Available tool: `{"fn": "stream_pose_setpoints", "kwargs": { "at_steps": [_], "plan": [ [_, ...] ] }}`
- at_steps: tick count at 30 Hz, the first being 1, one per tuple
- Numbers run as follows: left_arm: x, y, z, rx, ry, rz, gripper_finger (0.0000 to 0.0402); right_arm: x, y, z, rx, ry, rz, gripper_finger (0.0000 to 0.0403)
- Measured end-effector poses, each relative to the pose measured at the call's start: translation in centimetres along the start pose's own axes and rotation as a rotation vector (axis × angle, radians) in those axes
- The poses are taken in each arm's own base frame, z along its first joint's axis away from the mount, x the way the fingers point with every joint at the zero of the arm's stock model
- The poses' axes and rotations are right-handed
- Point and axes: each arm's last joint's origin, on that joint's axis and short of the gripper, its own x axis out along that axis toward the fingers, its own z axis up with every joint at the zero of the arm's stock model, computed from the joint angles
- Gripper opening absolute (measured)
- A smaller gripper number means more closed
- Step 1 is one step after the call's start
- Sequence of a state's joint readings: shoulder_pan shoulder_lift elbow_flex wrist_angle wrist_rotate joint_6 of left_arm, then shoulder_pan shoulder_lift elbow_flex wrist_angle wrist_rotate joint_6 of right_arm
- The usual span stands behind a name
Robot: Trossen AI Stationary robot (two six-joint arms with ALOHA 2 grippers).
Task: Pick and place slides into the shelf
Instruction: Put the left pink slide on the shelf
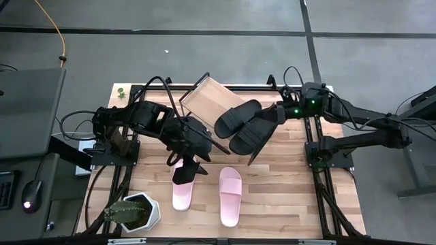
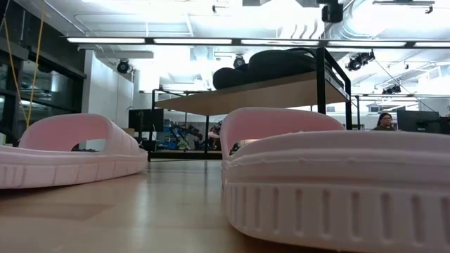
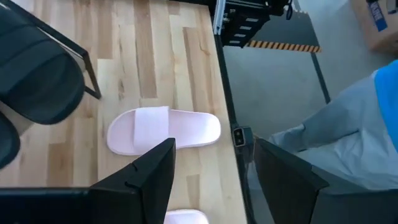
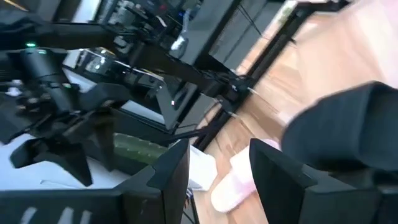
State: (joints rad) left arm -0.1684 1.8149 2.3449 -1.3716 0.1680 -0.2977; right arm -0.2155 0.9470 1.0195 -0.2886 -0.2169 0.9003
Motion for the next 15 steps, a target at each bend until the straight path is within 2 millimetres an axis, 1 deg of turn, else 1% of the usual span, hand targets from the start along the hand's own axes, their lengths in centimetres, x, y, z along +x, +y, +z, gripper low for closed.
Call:
{"fn": "stream_pose_setpoints", "kwargs": {
  "at_steps": [3,7,12,15],
  "plan": [
    [0.2,-1.2,-0.4,0.028,0.009,-0.012,0.0205,0.2,0.9,-0.7,-0.02,-0.023,0.019,0.0158],
    [0.5,-3.2,-1.2,0.087,0.013,0.009,0.0205,0.3,1.5,-1.5,-0.04,-0.035,0.007,0.0158],
    [0.6,-5.1,-3.0,0.155,0.067,0.123,0.0205,0.5,2.2,-2.5,-0.035,-0.04,-0.001,0.0158],
    [0.7,-5.8,-4.4,0.204,0.132,0.231,0.0205,0.5,2.5,-2.9,-0.041,-0.068,-0.021,0.0158]
  ]
}}
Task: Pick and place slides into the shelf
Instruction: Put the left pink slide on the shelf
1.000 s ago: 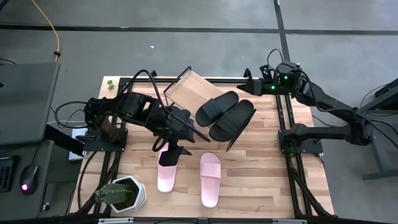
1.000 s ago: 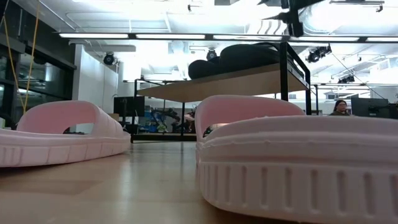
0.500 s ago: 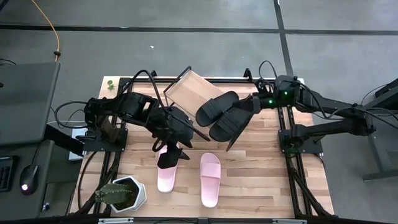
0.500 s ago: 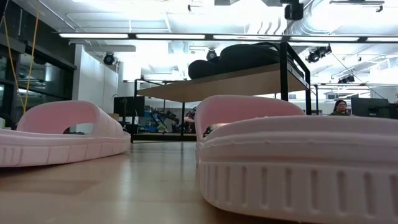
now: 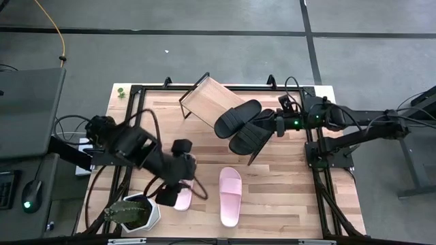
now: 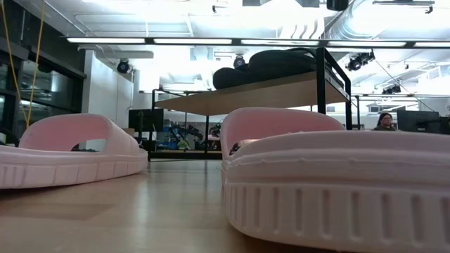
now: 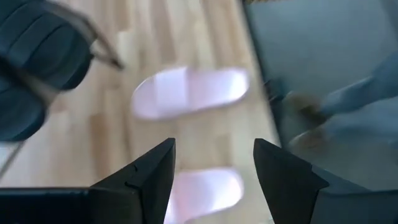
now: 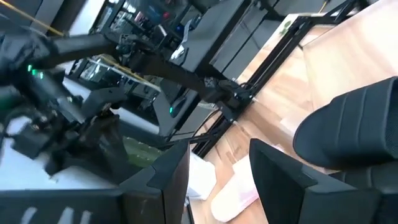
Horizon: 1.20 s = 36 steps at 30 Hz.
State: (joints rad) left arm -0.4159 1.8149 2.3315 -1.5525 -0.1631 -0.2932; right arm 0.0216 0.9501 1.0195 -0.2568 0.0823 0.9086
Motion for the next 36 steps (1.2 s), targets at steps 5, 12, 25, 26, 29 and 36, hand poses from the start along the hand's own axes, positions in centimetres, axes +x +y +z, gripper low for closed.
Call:
{"fn": "stream_pose_setpoints", "kwargs": {
  "at_steps": [5,12,25,26,29,36],
  "plan": [
    [0.9,-1.5,-0.9,0.07,0.032,0.085,0.0205,-0.1,0.6,-0.2,0.058,-0.093,-0.028,0.0158],
    [3.7,-2.4,-1.9,0.087,0.117,0.173,0.0205,-0.1,1.3,0.0,0.12,-0.19,-0.004,0.0158],
    [10.6,-2.8,-4.8,-0.025,0.275,0.268,0.0205,1.4,1.4,-0.5,0.048,-0.161,0.017,0.0158],
    [11.0,-2.9,-4.9,-0.051,0.268,0.27,0.0205,1.4,1.4,-0.5,0.039,-0.149,0.022,0.0158],
    [12.0,-3.1,-4.8,-0.117,0.228,0.262,0.0205,1.5,1.5,-0.7,0.031,-0.118,0.041,0.0158],
    [14.0,-3.5,-5.0,-0.148,0.164,0.241,0.0205,1.6,1.2,-1.1,0.02,-0.044,0.037,0.0158]
  ]
}}
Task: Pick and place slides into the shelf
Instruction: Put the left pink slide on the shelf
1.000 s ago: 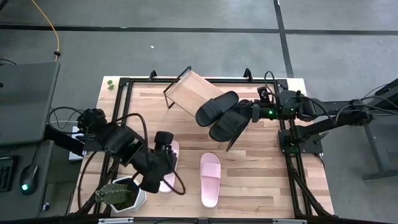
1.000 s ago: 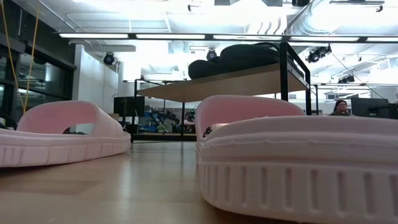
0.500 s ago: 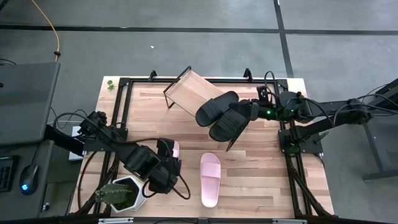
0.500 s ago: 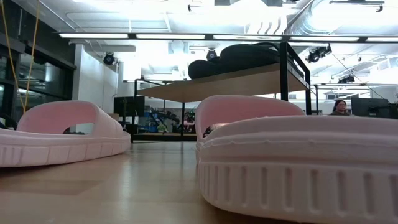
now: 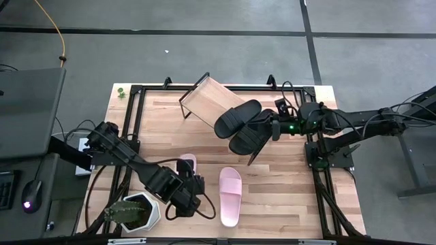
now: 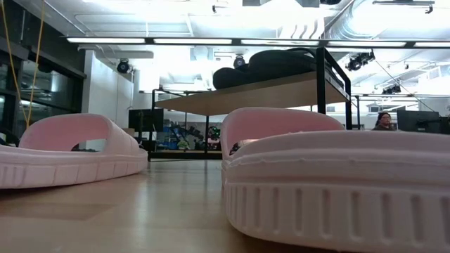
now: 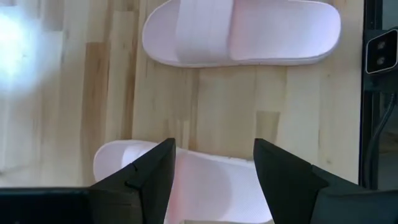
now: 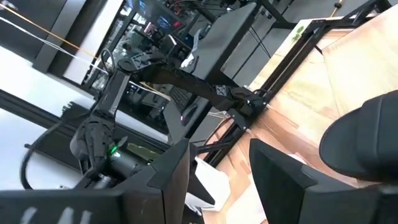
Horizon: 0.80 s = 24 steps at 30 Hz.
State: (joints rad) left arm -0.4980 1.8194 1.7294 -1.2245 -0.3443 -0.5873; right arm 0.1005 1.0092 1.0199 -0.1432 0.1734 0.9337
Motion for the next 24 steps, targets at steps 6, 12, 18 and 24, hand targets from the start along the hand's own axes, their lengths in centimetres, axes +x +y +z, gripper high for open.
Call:
{"fn": "stream_pose_setpoints", "kwargs": {
  "at_steps": [6,12,18,24],
  "plan": [
    [1.5,0.1,-1.1,0.029,0.055,0.043,0.0205,0.0,0.0,0.0,-0.028,-0.001,0.001,0.0158],
    [3.4,0.1,-2.3,0.041,0.099,0.085,0.0205,0.0,0.0,0.0,-0.037,0.008,0.003,0.0158],
    [5.2,0.1,-4.0,0.052,0.156,0.125,0.0205,0.1,-0.1,-0.2,-0.043,0.038,0.003,0.0158],
    [6.3,0.4,-5.0,0.056,0.185,0.167,0.0205,0.2,-0.4,-0.5,-0.045,0.062,-0.028,0.0158]
  ]
}}
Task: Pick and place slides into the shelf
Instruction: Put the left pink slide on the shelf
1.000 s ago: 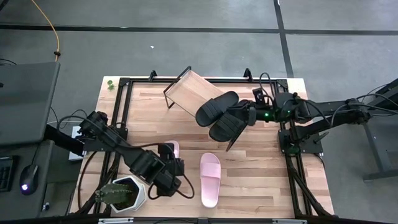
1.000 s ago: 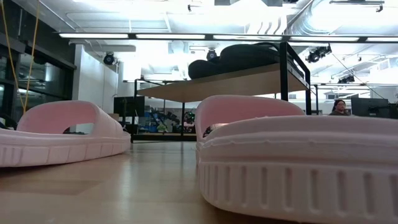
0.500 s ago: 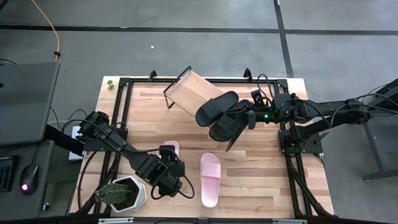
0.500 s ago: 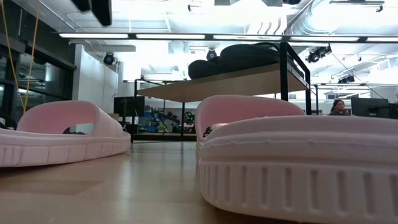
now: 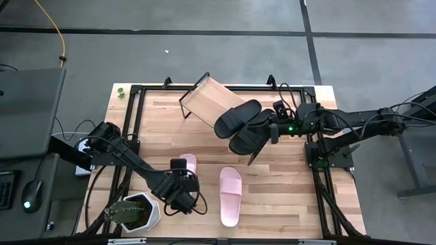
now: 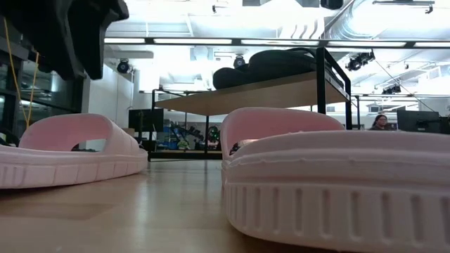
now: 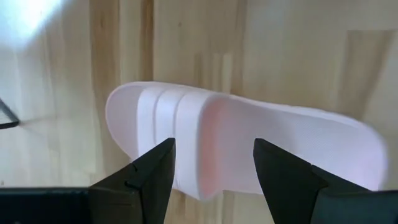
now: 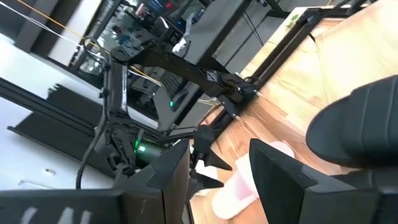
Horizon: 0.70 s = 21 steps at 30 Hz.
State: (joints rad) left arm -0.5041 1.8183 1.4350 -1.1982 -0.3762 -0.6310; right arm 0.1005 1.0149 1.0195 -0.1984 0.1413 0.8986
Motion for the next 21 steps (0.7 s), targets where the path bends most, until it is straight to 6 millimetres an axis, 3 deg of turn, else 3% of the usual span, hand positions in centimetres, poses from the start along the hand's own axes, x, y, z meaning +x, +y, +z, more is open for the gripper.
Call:
{"fn": "stream_pose_setpoints", "kwargs": {
  "at_steps": [11,21],
  "plan": [
    [3.1,-0.5,-1.4,0.0,0.004,0.016,0.0205,0.0,0.0,0.0,0.008,0.0,-0.001,0.0158],
    [4.3,-0.4,-1.8,-0.003,-0.052,0.093,0.0205,0.0,0.0,0.0,0.02,-0.001,-0.001,0.0158]
  ]
}}
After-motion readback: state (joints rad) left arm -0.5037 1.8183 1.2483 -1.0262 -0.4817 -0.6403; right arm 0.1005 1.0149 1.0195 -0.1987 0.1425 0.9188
